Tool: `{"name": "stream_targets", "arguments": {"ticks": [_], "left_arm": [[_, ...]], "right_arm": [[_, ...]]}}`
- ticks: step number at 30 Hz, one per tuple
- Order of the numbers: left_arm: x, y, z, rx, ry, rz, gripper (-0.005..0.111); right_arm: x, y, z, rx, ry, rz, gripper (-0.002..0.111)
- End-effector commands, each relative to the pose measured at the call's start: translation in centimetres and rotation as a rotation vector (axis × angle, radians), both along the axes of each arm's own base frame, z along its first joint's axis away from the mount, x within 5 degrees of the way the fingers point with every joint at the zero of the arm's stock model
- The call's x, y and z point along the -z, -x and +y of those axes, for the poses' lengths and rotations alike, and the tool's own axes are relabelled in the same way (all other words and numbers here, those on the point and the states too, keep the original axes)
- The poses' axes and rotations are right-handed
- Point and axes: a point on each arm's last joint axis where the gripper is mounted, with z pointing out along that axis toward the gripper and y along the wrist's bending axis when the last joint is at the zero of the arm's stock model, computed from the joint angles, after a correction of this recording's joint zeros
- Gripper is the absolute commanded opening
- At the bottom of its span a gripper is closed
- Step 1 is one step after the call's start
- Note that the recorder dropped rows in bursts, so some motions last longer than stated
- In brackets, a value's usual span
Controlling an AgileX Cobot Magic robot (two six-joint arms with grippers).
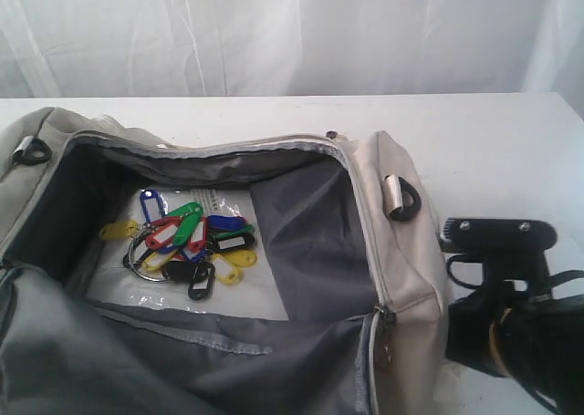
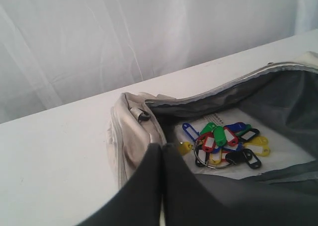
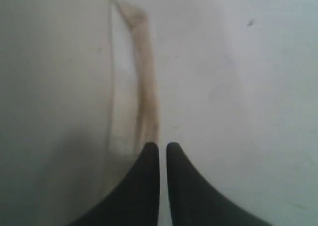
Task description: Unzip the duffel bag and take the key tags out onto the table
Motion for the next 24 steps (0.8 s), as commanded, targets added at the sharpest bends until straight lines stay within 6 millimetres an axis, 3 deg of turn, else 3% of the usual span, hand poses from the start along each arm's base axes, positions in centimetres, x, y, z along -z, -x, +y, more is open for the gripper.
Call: {"name": "stream_targets", "arguments": {"ticks": [1, 5, 9, 11, 13, 14, 17, 21, 24], "left_arm": [[0.2, 0.1, 0.1, -0.010, 0.003, 0.004, 0.000], [0.3, 0.0, 0.5, -0.045, -0.032, 0.013, 0.000], [0.7, 0.0, 0.8, -0.082, -0.061, 0.048, 0.000], [0.8, 0.0, 0.9, -0.090, -0.070, 0.053, 0.000], [0.8, 0.0, 0.9, -0.090, -0.070, 0.053, 0.000], [0.8, 0.0, 0.9, -0.090, -0.070, 0.053, 0.000], [0.8, 0.0, 0.9, -0.090, -0.068, 0.053, 0.000], [0.8, 0.0, 0.9, -0.093, -0.056, 0.056, 0.000], [0.8, 0.0, 0.9, -0.096, -0.042, 0.060, 0.000]], "right_arm": [[2.3, -0.9, 1.9, 0.008, -0.055, 0.063, 0.006], [4.1, -3.0, 5.9, -0.077, -0.096, 0.110, 0.006], [4.1, -4.9, 9.8, -0.136, -0.198, 0.135, 0.006], [3.8, -4.9, 10.7, -0.191, -0.246, 0.160, 0.006], [2.6, -5.1, 10.3, -0.191, -0.229, 0.102, 0.006], [1.6, -5.4, 10.0, -0.165, -0.218, 0.055, 0.006], [-3.9, -6.0, 7.8, -0.102, -0.167, -0.181, 0.006], [-10.5, -4.9, 7.4, -0.391, -0.139, -0.428, 0.006], [-12.8, -4.5, 8.2, -0.519, -0.168, -0.505, 0.006]]}}
